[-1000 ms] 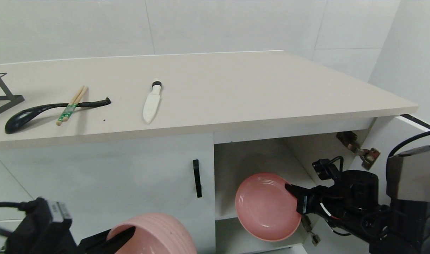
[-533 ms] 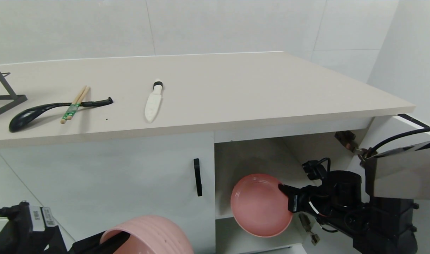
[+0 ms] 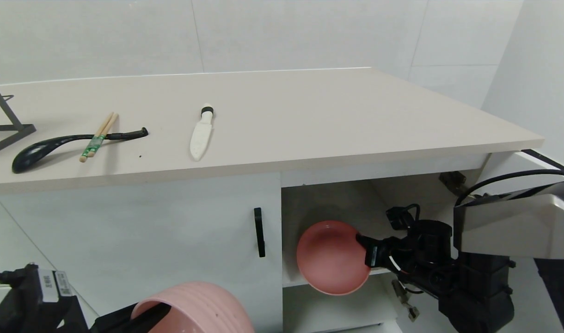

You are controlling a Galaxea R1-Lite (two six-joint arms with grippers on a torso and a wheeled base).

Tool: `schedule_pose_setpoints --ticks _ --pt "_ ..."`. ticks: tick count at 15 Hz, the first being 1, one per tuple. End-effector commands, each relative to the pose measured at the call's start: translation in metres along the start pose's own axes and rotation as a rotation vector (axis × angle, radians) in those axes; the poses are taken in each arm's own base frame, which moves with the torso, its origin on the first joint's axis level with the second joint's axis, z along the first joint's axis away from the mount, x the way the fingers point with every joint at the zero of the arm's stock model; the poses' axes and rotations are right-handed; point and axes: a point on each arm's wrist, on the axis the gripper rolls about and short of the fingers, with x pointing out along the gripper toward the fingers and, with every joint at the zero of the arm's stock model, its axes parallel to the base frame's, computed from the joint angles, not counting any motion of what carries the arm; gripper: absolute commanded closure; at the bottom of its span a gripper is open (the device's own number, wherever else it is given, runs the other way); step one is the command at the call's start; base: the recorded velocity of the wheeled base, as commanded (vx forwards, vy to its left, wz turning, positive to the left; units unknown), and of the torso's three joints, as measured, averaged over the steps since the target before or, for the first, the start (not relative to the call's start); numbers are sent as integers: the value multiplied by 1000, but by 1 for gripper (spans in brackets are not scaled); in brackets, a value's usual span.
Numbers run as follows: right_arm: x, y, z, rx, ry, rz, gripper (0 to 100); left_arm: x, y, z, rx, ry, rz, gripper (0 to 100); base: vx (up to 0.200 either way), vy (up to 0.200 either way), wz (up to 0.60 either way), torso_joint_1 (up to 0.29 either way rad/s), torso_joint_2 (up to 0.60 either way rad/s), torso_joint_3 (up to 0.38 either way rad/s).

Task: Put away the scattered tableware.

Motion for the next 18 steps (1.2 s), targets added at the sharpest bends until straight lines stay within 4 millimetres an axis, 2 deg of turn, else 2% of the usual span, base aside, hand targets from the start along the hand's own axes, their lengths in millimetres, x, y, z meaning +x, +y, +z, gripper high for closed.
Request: schedule_pose_setpoints --ticks 1,6,9,12,14,18 --pt "15 -6 -7 3 -6 -27 100 1 0 0 -2 3 0 100 0 0 0 0 0 0" --pt "46 -16 -12 9 -65 -73 100 9 2 -1 -15 40 18 100 0 0 0 0 0 0" --pt "58 -17 -9 33 -108 -77 100 12 3 7 -59 -32 30 100 0 0 0 0 0 0" --pt "66 -18 -10 41 -122 -76 100 9 5 18 -50 -136 37 100 0 0 0 0 0 0" --pt "70 -19 -10 42 -135 -76 100 10 5 19 -52 -141 40 100 0 0 0 0 0 0" --pt "75 -19 -10 43 -150 -82 100 27 6 23 -51 -102 44 100 0 0 0 0 0 0"
